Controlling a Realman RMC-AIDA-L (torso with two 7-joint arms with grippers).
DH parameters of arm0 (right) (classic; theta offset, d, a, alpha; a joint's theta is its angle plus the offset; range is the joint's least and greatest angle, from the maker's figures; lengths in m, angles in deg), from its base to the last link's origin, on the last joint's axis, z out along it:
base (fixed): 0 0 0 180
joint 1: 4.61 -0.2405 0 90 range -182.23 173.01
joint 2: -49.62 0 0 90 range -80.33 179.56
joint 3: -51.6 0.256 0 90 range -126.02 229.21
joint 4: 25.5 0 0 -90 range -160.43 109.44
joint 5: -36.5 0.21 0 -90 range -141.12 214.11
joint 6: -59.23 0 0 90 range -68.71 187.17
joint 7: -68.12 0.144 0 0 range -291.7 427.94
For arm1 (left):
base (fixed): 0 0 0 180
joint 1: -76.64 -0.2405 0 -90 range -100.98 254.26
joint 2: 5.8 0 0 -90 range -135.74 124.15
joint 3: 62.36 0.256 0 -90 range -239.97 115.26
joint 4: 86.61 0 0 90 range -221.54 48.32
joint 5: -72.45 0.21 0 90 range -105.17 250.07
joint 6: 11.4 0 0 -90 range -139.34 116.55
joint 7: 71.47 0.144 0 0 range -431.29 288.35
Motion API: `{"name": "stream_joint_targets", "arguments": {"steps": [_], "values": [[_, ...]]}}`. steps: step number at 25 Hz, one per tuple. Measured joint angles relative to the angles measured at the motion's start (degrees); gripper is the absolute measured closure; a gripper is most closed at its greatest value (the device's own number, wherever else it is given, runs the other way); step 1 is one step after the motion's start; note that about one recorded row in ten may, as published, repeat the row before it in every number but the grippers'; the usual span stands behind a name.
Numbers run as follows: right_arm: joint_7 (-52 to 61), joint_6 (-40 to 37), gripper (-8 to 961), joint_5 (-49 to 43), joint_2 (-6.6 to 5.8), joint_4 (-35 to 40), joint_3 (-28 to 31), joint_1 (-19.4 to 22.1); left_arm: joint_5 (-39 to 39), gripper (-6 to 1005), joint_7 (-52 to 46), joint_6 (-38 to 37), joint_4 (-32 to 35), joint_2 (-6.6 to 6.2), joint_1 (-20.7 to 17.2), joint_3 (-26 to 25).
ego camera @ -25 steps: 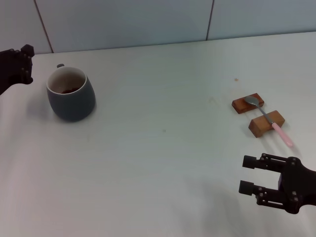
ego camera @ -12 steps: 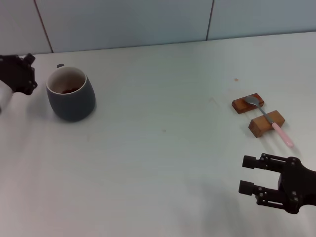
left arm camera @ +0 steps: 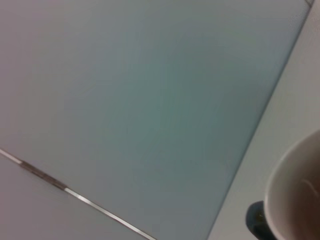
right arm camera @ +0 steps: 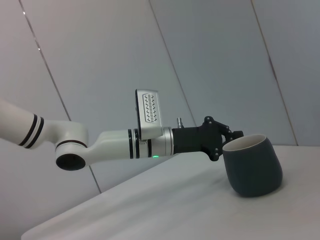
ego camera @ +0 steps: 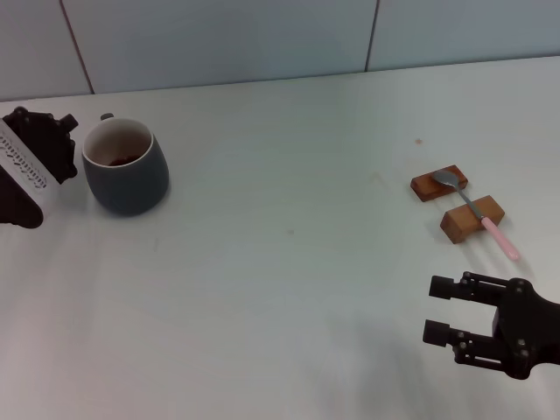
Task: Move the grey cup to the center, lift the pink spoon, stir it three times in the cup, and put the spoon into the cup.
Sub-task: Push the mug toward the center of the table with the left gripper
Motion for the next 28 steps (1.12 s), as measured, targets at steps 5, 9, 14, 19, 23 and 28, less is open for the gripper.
{"name": "stream_joint_targets", "arguments": {"steps": [5,9,14,19,23,28], "values": [[0.0,0.0,284,0.0,-0.01,0.0,0.0,0.0,0.1,991,0.1,2.4,-0.1,-0.03,0.3,2.9],[0.0,0.2,284,0.0,-0.04,0.0,0.0,0.0,0.1,991,-0.2,2.3,-0.4,0.06,0.4,4.2],[0.0,0.4,285,0.0,-0.13,0.0,0.0,-0.1,0.1,992,-0.3,2.1,-2.1,0.18,1.1,5.4],[0.0,0.4,285,0.0,-0.17,0.0,0.0,-0.2,0.1,993,-0.3,0.6,-4.0,0.18,1.8,6.0],[0.0,0.5,285,0.0,-0.18,0.0,0.0,-0.3,0.1,993,-0.4,-1.4,-6.6,0.17,2.8,6.0],[0.0,0.4,285,0.0,-0.18,0.0,0.0,-0.4,0.1,993,-0.3,-3.2,-9.6,0.23,4.2,6.0]]}}
